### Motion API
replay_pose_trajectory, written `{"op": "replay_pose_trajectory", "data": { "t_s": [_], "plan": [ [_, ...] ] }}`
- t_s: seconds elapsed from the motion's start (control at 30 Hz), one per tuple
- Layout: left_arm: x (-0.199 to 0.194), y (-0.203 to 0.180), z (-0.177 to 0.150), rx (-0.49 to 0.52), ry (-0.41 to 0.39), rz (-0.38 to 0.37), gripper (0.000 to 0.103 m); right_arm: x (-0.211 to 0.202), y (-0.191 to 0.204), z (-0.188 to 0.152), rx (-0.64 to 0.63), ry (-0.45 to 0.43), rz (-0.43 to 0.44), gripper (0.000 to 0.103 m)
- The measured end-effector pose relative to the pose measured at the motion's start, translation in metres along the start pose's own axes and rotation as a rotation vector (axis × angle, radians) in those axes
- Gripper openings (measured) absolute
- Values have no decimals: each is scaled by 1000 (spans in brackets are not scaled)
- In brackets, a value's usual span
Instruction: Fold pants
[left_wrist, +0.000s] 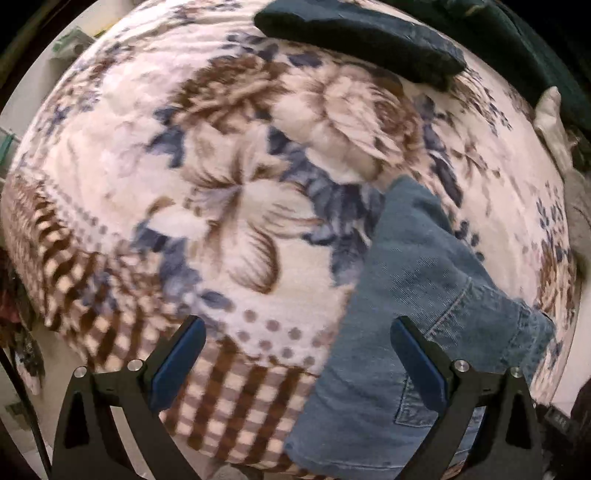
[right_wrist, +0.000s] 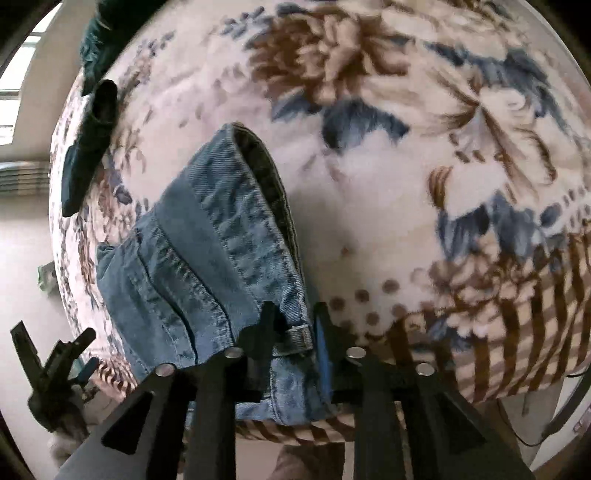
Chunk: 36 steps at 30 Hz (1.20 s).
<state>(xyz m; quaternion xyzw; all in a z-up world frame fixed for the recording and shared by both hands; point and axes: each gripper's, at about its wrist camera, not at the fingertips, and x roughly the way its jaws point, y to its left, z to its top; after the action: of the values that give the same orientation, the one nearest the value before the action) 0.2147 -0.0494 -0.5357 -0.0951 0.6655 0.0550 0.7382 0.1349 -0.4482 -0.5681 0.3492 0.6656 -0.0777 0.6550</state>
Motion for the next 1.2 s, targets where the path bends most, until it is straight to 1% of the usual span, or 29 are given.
{"op": "replay_pose_trajectory", "data": {
  "t_s": [0.03, 0.1, 0.13, 0.17, 0.2, 0.23, 0.27, 0.3, 0.33, 0.37, 0.43, 0.47, 0.5, 0.57, 0.63, 0.67, 0.73, 0.77, 0.8, 0.83, 0.87, 0.9, 0.93, 0.97, 1.0, 1.03, 1.07, 1.17, 1.2],
  "plan": [
    [3, -2, 0, -2, 14, -9, 102, -3, 2, 5, -5, -16, 12, 38],
    [8, -6, 2, -3, 25, -25, 102, -4, 4, 15, -8, -56, 28, 73],
    [9, -9, 4, 2, 27, -34, 102, 0, 4, 21, -7, -66, 28, 75],
    [10, -12, 6, 4, 25, -35, 102, 9, 5, 28, -6, -48, 55, 75],
    [11, -16, 9, 10, 18, -35, 102, 18, 6, 33, -7, -14, 76, 75],
    [11, -20, 12, 17, 14, -38, 102, 29, 9, 36, -7, 21, 62, 74],
    [12, -24, 15, 26, 11, -36, 102, 35, 16, 33, -20, 8, 44, 60],
    [12, -28, 19, 35, 5, -34, 102, 32, 24, 30, -68, -22, 10, 34],
    [11, -33, 22, 48, -3, -37, 102, 24, 28, 27, -95, -56, -48, 24],
    [11, -37, 26, 63, -11, -40, 102, 12, 29, 23, -109, -97, -47, 11],
    [12, -44, 32, 89, -15, -39, 102, -11, 26, 21, -86, -171, -73, 10],
    [12, -47, 36, 102, -10, -50, 102, -17, 21, 23, -79, -192, -107, 6],
    [12, -50, 39, 112, 0, -62, 102, -14, 18, 26, -66, -189, -99, 6],
    [13, -56, 46, 128, 12, -77, 102, -3, 10, 33, -24, -149, -89, 7],
    [18, -62, 53, 138, 20, -82, 102, 14, 13, 38, -69, -42, -83, 7],
    [21, -64, 57, 142, 24, -90, 102, 14, 16, 38, -83, -34, -78, 10],
    [31, -70, 67, 152, 44, -126, 102, 12, 23, 35, -124, -23, -100, 22],
    [39, -73, 72, 156, 58, -133, 102, 11, 25, 33, -119, -19, -109, 46],
    [49, -74, 77, 158, 78, -146, 102, 10, 21, 31, -90, -17, -91, 69],
    [60, -76, 82, 159, 107, -152, 102, 12, 19, 29, -55, -15, -60, 72],
    [72, -75, 86, 156, 134, -156, 100, 18, 16, 28, -17, -1, -36, 72],
    [80, -74, 89, 155, 148, -193, 77, 24, 13, 26, 16, 24, -28, 72],
    [85, -73, 94, 156, 148, -229, 61, 30, 11, 23, 31, 38, -22, 72],
    [87, -72, 96, 157, 143, -244, 40, 39, 10, 20, 38, 45, -41, 68],
    [88, -70, 100, 158, 128, -260, 24, 44, 10, 16, 45, 30, -68, 49],
    [88, -67, 104, 151, 119, -274, 21, 49, 10, 14, 51, 24, -75, 41],
    [91, -61, 109, 117, 112, -294, 14, 51, 8, 13, 74, 15, -95, 36],
    [109, -29, 127, -58, 173, -387, 5, 52, -3, 10, 172, 2, -90, 35],
    [109, -26, 130, -64, 175, -400, 5, 52, -1, 9, 170, 6, -101, 35]
  ]
}}
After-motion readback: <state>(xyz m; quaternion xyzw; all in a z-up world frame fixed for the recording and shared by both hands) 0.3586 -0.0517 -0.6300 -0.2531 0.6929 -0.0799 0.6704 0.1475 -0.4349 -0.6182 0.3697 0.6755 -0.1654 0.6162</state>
